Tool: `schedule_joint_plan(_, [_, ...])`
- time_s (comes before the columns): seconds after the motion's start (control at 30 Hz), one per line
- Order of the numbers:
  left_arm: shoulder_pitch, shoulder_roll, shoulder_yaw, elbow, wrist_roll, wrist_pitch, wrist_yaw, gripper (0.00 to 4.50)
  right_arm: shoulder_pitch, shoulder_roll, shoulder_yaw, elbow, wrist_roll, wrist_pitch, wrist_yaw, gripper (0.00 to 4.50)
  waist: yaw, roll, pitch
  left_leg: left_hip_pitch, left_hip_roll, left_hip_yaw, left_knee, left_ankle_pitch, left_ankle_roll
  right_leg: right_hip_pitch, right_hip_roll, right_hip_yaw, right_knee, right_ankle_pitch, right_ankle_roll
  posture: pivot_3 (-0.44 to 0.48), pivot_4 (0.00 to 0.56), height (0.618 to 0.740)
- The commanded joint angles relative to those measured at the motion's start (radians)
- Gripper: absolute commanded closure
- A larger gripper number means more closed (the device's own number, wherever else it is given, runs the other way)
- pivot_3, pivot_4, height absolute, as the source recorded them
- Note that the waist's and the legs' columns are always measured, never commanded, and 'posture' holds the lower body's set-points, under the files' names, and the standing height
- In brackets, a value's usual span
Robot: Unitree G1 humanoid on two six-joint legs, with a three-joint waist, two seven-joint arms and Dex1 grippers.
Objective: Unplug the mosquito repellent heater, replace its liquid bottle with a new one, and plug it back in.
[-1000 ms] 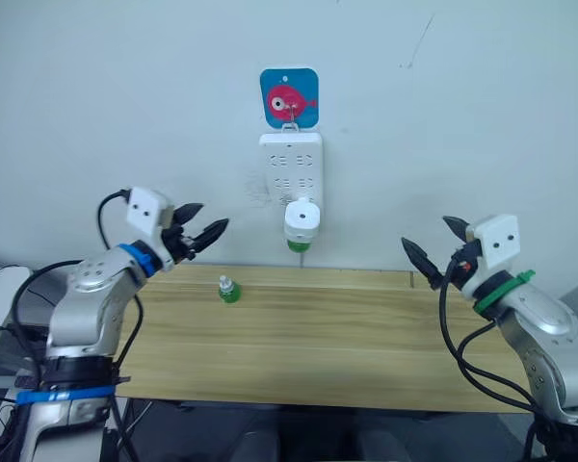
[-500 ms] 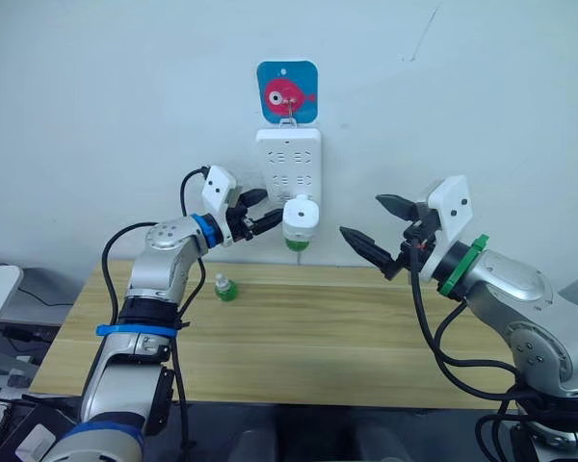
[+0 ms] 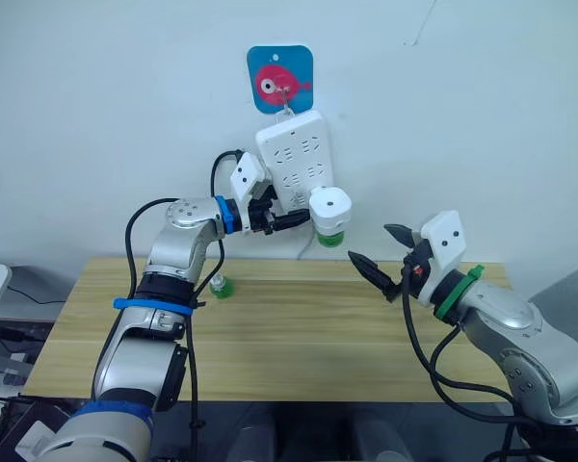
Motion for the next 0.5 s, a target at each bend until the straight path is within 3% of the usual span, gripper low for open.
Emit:
schedule_joint_plan(0.03, [0.007,0.005,0.008,-0.041,-0.015,0.011,-0.026,2.57,-0.007,0.019,0.011,-0.052,-0.04,-0.017,-0.05,0.0,-0.001,0.0,0.003,-0.001,0.0,0.0,0.001,0.0,0.0,-0.001,0.0,0.0,0.0,0.0,0.0,-0.091,0.202,0.74])
schedule_joint_plan(0.1, [0.019,0.006,0.015,-0.064,-0.026,0.038,-0.021,3.09,-0.024,0.037,0.043,-0.06,-0.068,-0.015,-0.079,0.0,-0.006,0.0,0.004,-0.003,0.0,0.0,0.001,0.0,0.0,-0.003,0.0,0.0,0.0,0.0,0.0,-0.096,0.207,0.74])
schedule_joint_plan(0.5, [0.04,-0.013,0.019,-0.119,-0.024,0.105,0.009,3.12,-0.152,0.194,0.209,0.011,-0.203,-0.043,-0.174,0.0,-0.011,0.002,0.013,-0.005,-0.001,-0.003,0.002,0.0,0.0,-0.004,-0.001,-0.002,0.0,0.0,0.0,-0.098,0.234,0.74])
